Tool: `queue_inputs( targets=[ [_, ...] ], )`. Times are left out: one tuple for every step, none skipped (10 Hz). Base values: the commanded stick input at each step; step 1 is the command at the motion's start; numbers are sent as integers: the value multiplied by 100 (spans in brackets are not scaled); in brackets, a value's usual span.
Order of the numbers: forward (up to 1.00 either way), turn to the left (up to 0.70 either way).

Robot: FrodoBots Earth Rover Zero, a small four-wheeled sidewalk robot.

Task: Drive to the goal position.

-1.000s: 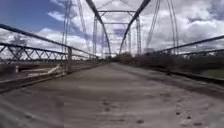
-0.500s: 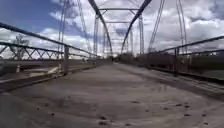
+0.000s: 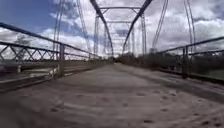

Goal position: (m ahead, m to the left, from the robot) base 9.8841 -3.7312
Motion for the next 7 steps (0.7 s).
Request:
queue_inputs(
  targets=[
    [100,0],
    [100,0],
    [100,0],
    [100,0],
    [100,0],
    [100,0],
    [100,0]
  ],
)
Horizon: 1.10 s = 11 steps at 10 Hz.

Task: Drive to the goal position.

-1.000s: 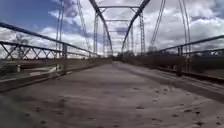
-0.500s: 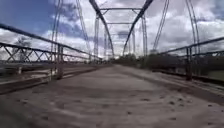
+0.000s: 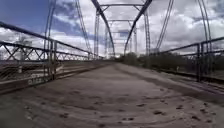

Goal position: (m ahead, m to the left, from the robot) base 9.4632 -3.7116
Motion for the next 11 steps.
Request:
queue_inputs(
  targets=[
    [100,0],
    [100,0],
    [100,0],
    [100,0],
    [100,0],
    [100,0],
    [100,0],
    [100,0],
    [100,-3],
    [100,-10],
    [100,-16]
  ],
)
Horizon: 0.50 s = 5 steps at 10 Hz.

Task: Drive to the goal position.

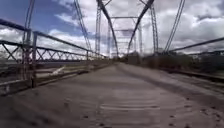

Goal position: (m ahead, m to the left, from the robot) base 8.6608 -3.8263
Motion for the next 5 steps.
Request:
queue_inputs(
  targets=[
    [100,-18],
    [100,-19],
    [100,-19],
    [100,-19],
    [100,-19]
  ],
)
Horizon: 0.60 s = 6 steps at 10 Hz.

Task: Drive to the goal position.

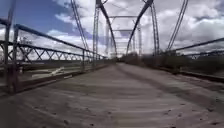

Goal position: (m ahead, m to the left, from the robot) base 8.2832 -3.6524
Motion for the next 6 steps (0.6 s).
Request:
queue_inputs(
  targets=[
    [100,-19],
    [100,-19],
    [100,-19],
    [100,-19],
    [100,-16],
    [100,-13]
  ],
)
